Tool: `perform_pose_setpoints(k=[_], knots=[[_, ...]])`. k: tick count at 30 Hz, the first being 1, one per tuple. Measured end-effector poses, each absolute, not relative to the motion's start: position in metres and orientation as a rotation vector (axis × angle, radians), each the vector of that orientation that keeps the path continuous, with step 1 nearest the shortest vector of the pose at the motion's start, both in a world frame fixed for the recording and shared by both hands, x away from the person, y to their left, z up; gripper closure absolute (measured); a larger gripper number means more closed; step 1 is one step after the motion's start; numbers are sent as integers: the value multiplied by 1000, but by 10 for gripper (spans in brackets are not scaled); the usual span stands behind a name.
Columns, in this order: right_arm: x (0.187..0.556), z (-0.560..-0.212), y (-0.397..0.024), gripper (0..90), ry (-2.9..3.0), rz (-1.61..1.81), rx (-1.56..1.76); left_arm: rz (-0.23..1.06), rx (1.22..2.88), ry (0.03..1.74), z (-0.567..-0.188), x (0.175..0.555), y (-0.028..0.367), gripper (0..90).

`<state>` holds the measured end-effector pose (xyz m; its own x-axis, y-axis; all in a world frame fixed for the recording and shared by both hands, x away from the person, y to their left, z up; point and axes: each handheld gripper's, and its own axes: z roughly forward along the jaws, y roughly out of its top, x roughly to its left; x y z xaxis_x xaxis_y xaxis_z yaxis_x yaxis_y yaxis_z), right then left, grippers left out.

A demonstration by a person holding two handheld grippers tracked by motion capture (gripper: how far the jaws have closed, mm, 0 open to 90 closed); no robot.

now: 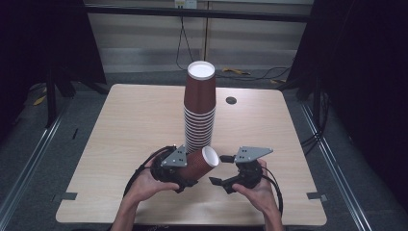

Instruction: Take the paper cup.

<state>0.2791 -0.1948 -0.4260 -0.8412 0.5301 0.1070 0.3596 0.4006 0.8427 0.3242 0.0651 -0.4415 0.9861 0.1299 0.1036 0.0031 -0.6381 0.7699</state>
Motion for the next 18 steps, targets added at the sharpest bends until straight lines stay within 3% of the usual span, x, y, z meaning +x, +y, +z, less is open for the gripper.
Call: perform_pose_setpoints(k=[18], knots=[[287, -426, -185, 177, 2593, 1243, 767, 218, 2423, 11, -435, 325, 56, 145]])
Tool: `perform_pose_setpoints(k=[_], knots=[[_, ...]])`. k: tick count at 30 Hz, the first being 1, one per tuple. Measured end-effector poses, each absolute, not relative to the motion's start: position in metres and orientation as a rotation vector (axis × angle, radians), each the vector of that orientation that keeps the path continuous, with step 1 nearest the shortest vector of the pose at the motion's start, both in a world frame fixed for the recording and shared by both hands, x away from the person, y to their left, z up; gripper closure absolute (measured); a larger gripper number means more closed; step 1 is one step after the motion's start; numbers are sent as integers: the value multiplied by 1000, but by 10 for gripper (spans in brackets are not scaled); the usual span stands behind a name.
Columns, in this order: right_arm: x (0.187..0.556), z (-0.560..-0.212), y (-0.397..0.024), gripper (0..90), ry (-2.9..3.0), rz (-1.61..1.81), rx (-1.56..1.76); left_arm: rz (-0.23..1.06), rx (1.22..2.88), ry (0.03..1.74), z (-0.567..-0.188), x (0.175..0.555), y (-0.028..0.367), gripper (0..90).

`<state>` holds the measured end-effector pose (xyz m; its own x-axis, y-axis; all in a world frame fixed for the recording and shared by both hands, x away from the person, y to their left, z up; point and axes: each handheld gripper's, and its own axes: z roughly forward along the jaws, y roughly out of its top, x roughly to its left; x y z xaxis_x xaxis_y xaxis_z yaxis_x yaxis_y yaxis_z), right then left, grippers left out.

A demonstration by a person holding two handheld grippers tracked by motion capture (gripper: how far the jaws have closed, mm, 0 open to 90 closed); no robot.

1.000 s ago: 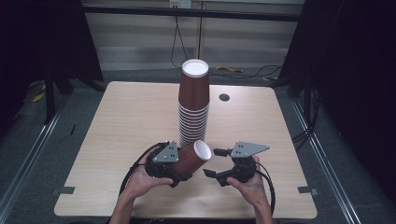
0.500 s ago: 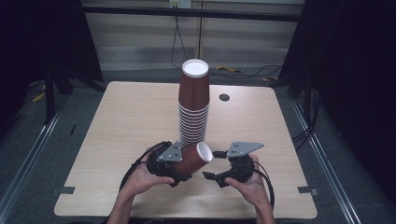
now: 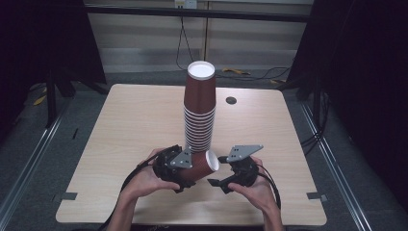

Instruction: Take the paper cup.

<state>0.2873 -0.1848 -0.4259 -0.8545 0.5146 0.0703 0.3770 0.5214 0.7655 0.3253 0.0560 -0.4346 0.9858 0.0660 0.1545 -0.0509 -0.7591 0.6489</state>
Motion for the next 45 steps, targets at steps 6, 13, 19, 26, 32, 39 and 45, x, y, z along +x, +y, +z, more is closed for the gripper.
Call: perform_pose_setpoints(k=[6, 13, 19, 26, 32, 39, 45], knots=[[290, -427, -182, 188, 2635, 1200, 749, 215, 2468, -19, -435, 324, 51, 145], [291, -431, -177, 165, 2696, 1135, 713, 230, 2533, -60, -435, 320, 48, 145], [293, -433, -171, 143, 2749, 1066, 665, 227, 2539, -49, -441, 316, 45, 145], [297, -434, -169, 148, 2796, 1054, 643, 219, 2578, -102, -444, 315, 43, 143], [299, -433, -166, 144, 2825, 1046, 625, 216, 2577, -126, -447, 312, 40, 142], [303, -432, -159, 156, 2890, 1037, 577, 192, 2585, -168, -449, 310, 37, 143], [303, -433, -155, 169, 2923, 1024, 550, 185, 2592, -193, -450, 308, 35, 142]])
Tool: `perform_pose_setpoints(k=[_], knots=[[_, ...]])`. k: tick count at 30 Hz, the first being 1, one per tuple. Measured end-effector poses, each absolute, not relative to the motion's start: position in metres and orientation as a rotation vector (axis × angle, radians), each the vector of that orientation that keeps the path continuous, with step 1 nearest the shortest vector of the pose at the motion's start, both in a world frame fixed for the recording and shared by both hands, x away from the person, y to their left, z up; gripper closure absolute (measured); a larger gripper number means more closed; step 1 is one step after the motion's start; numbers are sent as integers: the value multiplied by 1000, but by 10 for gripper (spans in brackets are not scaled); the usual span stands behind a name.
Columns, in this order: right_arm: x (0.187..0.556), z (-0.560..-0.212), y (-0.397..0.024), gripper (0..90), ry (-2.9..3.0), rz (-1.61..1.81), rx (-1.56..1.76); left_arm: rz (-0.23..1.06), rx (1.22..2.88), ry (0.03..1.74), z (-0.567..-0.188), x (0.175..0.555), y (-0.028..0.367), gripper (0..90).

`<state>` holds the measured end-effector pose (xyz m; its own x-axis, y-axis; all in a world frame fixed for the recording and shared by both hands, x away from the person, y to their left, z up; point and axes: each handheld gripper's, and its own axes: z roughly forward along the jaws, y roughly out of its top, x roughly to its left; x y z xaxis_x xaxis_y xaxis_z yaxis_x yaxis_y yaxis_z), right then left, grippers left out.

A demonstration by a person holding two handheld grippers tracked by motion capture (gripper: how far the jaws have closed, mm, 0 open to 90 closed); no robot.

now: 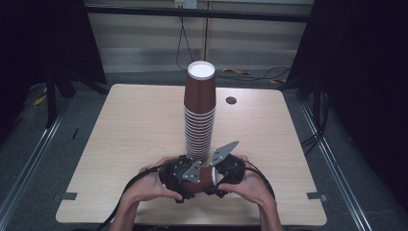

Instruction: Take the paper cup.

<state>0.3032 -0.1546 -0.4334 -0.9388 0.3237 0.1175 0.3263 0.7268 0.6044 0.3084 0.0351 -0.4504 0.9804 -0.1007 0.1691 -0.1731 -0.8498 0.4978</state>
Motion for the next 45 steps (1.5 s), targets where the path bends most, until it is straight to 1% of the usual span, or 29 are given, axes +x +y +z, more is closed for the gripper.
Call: perform_pose_setpoints(k=[3, 5, 9, 11, 19, 20, 21, 22, 35, 39, 41, 45], knots=[[303, -433, -154, 176, -2903, -1020, -539, 175, 2589, -200, -451, 308, 34, 142], [304, -432, -152, 203, -2898, -1000, -509, 182, 2581, -214, -451, 308, 34, 140], [306, -432, -151, 214, -2888, -1012, -494, 175, 2573, -217, -451, 308, 36, 138], [304, -431, -151, 218, -2892, -1027, -487, 185, 2537, -223, -452, 309, 39, 128], [303, -426, -155, 227, -2904, -1027, -465, 137, 2450, -236, -452, 312, 45, 114], [302, -426, -154, 228, -2907, -1022, -466, 109, 2440, -214, -451, 313, 47, 115], [302, -426, -154, 228, -2907, -1022, -466, 109, 2440, -214, -451, 313, 47, 121], [302, -427, -154, 229, -2908, -1016, -456, 69, 2401, -201, -450, 316, 50, 123], [301, -425, -156, 231, -2899, -1042, -460, 45, 2308, -166, -445, 321, 61, 123], [301, -425, -157, 231, -2894, -1060, -461, 18, 2258, -139, -443, 322, 63, 134], [300, -425, -156, 230, -2927, -1039, -471, 7, 2178, -113, -438, 325, 69, 156], [299, -425, -155, 230, -2934, -1043, -474, 29, 2132, -100, -432, 325, 75, 156]])
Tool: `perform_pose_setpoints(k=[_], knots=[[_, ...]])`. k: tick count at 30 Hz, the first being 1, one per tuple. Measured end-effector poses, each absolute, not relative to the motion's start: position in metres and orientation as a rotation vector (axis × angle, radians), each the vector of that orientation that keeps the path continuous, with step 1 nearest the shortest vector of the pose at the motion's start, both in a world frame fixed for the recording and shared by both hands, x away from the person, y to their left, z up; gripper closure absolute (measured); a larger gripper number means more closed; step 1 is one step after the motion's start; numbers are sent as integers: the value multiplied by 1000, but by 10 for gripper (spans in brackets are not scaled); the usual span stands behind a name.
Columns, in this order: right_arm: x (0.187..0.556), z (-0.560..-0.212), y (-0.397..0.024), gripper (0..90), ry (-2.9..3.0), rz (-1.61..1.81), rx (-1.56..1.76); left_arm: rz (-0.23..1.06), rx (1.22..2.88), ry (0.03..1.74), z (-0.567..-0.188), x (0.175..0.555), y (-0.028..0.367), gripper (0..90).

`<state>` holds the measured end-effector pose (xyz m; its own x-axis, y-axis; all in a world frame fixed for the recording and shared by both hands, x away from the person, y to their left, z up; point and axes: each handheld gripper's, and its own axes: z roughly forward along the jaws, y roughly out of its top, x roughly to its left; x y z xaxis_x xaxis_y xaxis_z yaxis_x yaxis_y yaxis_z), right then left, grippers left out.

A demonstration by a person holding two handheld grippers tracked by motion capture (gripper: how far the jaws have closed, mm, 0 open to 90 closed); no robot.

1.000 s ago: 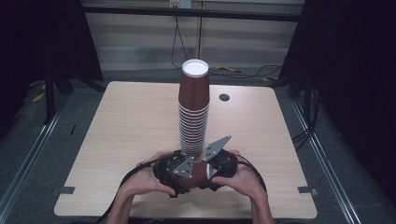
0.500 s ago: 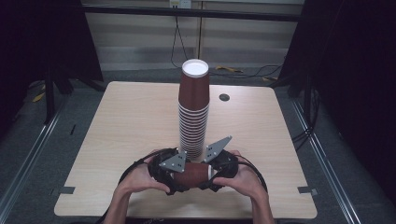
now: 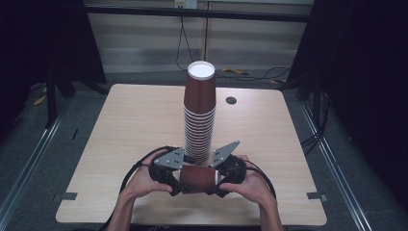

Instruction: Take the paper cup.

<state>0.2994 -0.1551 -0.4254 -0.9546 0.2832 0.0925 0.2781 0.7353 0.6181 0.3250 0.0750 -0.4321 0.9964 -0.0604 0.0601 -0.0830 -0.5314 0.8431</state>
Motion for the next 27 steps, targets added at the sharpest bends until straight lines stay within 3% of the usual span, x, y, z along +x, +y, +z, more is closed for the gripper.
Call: perform_pose_setpoints(k=[16, 27], knots=[[298, -433, -178, 225, 2807, 1180, 596, 92, 1902, 111, -431, 327, 108, 157], [296, -440, -186, 226, 2698, 1303, 658, 101, 1869, 146, -437, 321, 113, 157]])
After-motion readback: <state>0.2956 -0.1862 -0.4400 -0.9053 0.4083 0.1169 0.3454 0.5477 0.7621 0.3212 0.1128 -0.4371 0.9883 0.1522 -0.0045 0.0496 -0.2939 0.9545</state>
